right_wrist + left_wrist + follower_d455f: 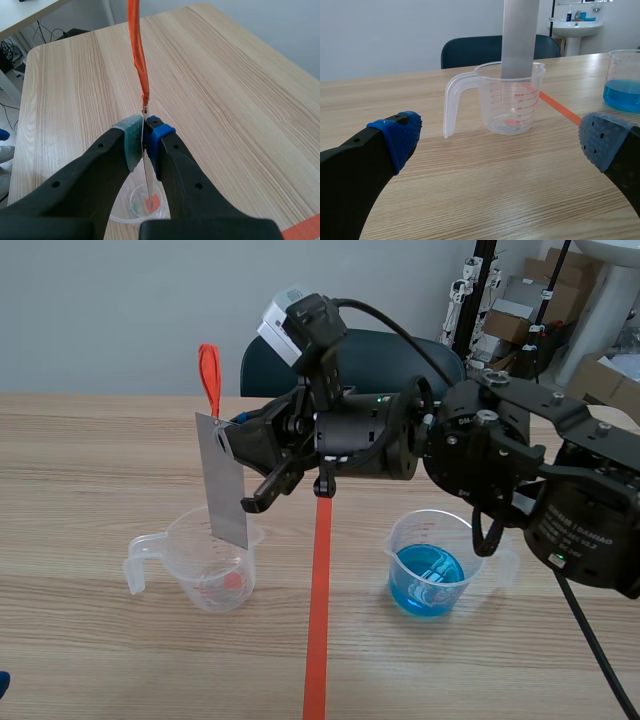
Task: Do the redox reaction experiment. put the plate into the left beaker
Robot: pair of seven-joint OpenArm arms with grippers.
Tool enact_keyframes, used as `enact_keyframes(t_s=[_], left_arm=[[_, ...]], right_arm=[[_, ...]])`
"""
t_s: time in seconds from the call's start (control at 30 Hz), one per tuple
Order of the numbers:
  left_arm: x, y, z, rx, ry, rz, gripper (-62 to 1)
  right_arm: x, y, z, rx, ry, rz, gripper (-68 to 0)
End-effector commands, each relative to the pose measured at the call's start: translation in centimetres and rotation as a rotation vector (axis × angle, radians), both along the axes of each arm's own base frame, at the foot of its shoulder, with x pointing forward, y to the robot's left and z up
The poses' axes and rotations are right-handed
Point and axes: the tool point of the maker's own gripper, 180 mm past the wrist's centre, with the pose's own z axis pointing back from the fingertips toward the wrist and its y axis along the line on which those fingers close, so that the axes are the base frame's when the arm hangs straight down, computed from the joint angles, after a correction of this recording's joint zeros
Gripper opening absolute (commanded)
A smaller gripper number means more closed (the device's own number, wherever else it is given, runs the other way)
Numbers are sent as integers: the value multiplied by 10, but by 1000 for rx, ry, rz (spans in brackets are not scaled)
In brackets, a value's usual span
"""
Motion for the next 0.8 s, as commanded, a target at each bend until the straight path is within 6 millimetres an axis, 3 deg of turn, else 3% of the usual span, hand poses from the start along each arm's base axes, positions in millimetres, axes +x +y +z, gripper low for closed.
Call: enact_keyframes(t_s=[0.0,0.77], left_arm=[[-1,2,12,-15,-56,1,14],[-1,2,12,-15,-56,1,14]], right_arm=[[5,5,16,42,-34,2,-671],[-14,19,-6,24,-36,54,-671]])
